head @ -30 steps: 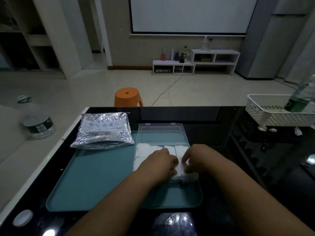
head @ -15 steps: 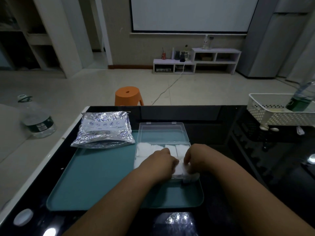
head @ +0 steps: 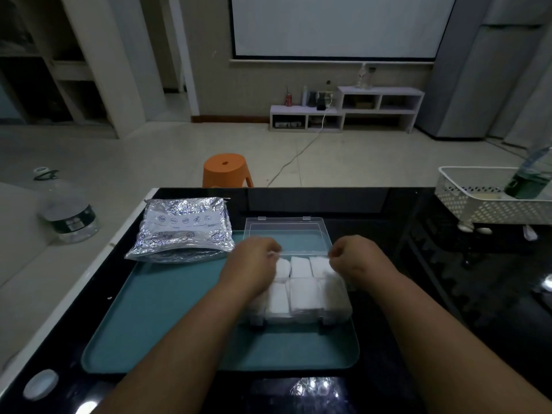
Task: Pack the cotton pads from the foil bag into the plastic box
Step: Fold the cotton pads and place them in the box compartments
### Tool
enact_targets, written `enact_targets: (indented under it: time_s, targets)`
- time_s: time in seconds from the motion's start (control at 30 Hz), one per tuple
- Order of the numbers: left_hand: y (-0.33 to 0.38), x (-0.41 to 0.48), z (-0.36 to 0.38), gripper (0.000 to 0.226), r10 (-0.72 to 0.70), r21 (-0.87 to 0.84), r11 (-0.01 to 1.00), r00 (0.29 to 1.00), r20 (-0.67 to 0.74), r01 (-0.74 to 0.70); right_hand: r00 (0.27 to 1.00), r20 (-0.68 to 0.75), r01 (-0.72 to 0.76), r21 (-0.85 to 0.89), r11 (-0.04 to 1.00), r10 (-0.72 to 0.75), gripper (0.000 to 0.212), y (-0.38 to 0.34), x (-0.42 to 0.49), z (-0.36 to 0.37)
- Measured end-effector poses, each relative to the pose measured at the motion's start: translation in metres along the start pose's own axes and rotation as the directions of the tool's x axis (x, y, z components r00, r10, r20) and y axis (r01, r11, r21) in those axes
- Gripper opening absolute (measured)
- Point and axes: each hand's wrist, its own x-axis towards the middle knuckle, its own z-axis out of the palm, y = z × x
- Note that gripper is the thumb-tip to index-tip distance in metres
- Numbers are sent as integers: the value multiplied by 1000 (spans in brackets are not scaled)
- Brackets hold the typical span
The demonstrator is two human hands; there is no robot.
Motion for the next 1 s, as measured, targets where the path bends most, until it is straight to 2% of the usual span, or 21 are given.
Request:
enact_targets:
  time_s: [0.07, 0.13, 0.27, 0.4, 0.5, 0.57, 0.67, 0.77, 0.83, 0.93, 1.0]
  targets:
    - [-18, 7, -2, 31, -138, -64, 989, 989, -50, 135, 999, -25, -31, 24, 999, 32, 36, 3, 5, 8]
    - [-37, 12, -1, 38, -246, -117, 964, 969, -33, 241, 997, -2, -72, 70, 995, 72, 38, 4, 10, 17]
    - [-54, 16, 3, 41, -321, -241, 912, 944, 79, 331, 996, 27, -87, 121, 989, 85, 30, 2, 17, 27]
    - [-65, 18, 2, 36, -377, -351, 863, 926, 34, 364, 998, -18, -59, 236, 970, 65, 28, -3, 21, 35]
    - [-74, 19, -3, 42, -439, -413, 817, 898, 7, 403, 994, -25, -89, 387, 918, 107, 33, -9, 22, 38]
    - [-80, 19, -7, 45, -457, -454, 791, 890, 9, 410, 994, -14, -90, 457, 885, 108, 28, -12, 24, 42]
    - [-85, 17, -11, 51, -465, -547, 736, 885, 21, 399, 993, -1, -108, 458, 882, 122, 11, -16, 27, 46]
    - [-89, 16, -13, 57, -472, -593, 703, 881, 26, 393, 987, -43, -126, 407, 905, 157, 5, -18, 29, 48]
    - [-90, 16, -14, 59, -479, -608, 687, 877, 34, 399, 981, -61, -138, 440, 887, 183, 13, -20, 28, 46]
    - [-90, 15, -16, 62, -479, -621, 674, 877, 44, 400, 970, -69, -165, 513, 843, 231, 39, -21, 28, 47]
    - [-89, 14, -16, 63, -479, -624, 672, 877, 44, 398, 965, -38, -189, 579, 793, 258, 46, -21, 31, 50]
